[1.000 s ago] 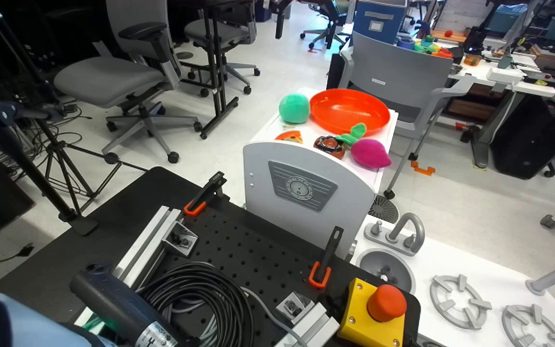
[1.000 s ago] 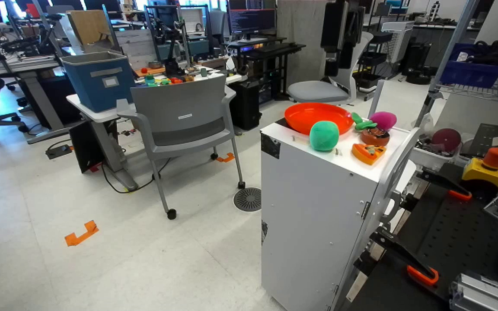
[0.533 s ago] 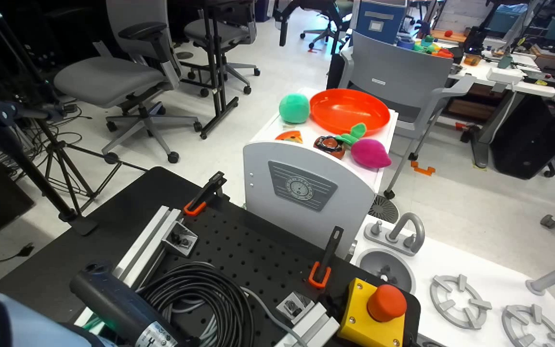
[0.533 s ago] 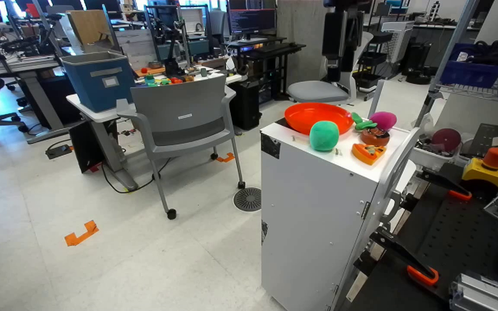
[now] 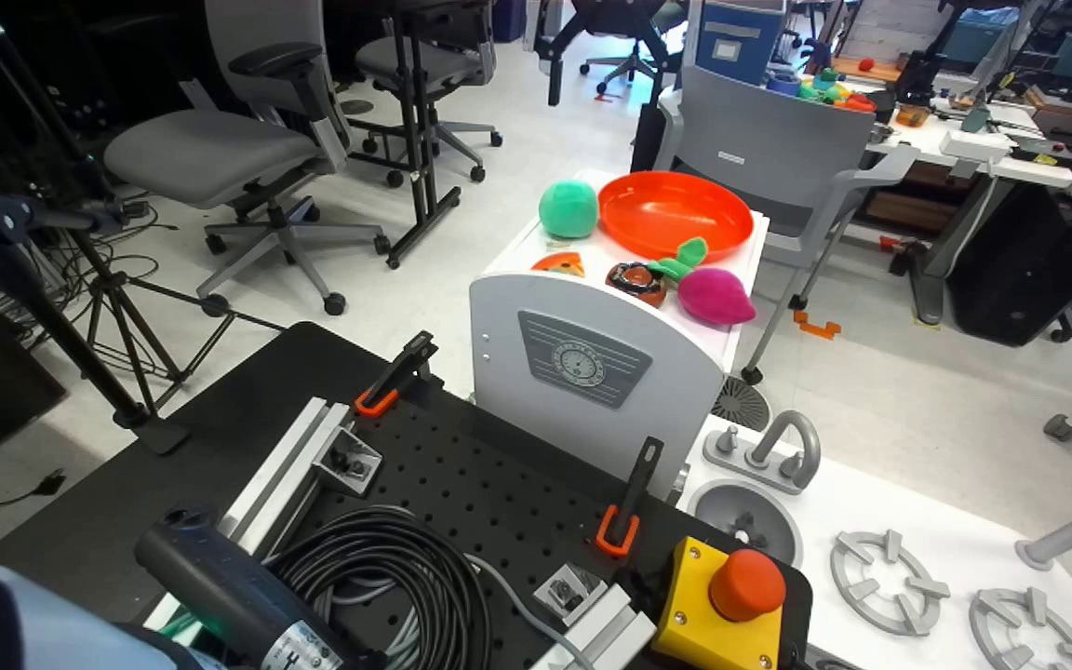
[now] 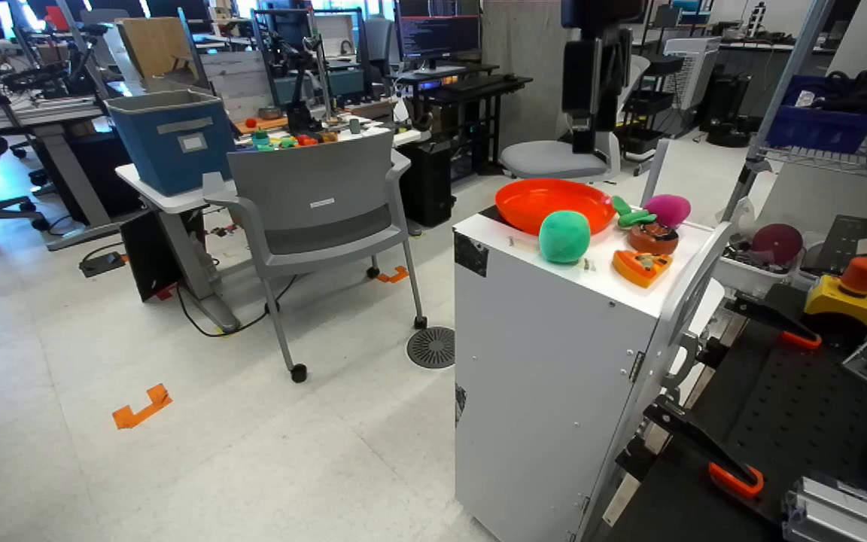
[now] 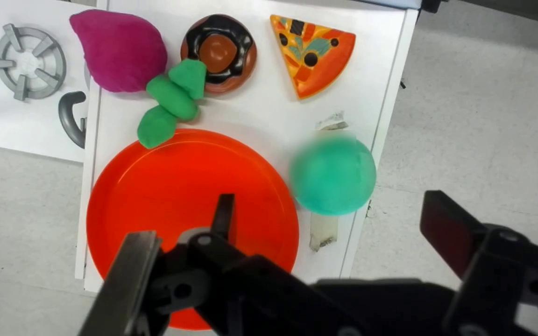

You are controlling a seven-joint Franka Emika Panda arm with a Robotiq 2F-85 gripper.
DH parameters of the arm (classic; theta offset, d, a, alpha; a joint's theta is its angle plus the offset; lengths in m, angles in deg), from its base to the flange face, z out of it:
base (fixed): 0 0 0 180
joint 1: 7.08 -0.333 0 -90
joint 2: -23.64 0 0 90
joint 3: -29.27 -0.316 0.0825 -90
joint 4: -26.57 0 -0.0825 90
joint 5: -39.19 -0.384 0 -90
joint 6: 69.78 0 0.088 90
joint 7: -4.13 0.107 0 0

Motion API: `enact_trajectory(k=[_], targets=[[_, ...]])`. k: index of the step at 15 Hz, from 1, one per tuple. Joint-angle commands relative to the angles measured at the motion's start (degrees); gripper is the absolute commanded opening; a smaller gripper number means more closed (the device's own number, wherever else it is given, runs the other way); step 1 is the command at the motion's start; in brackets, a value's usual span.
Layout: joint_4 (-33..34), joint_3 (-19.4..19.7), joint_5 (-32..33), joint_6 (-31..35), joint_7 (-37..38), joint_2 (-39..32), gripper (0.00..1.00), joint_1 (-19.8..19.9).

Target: Put the green object on the orange plate

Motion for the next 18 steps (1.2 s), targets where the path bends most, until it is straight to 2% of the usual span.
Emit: enact_trajectory(k=[1,11,15,16,18], targets=[[1.64,-0.14,1.33,-1.27,0.38,-0.97,1.0,-0.16],[-1.14,-0.92,0.08,10.02,-2.66,0.71,1.0,-0.02],[-1.78,-1.24,1.39,10.0,-7.47,1.04,1.0,-0.04],[-0.33,-0.97,0.63,9.08,-4.42,-0.19,1.0,-0.07],[-0.5,-1.08,0.7,9.08,-5.72,-0.18,1.0,-0.06]])
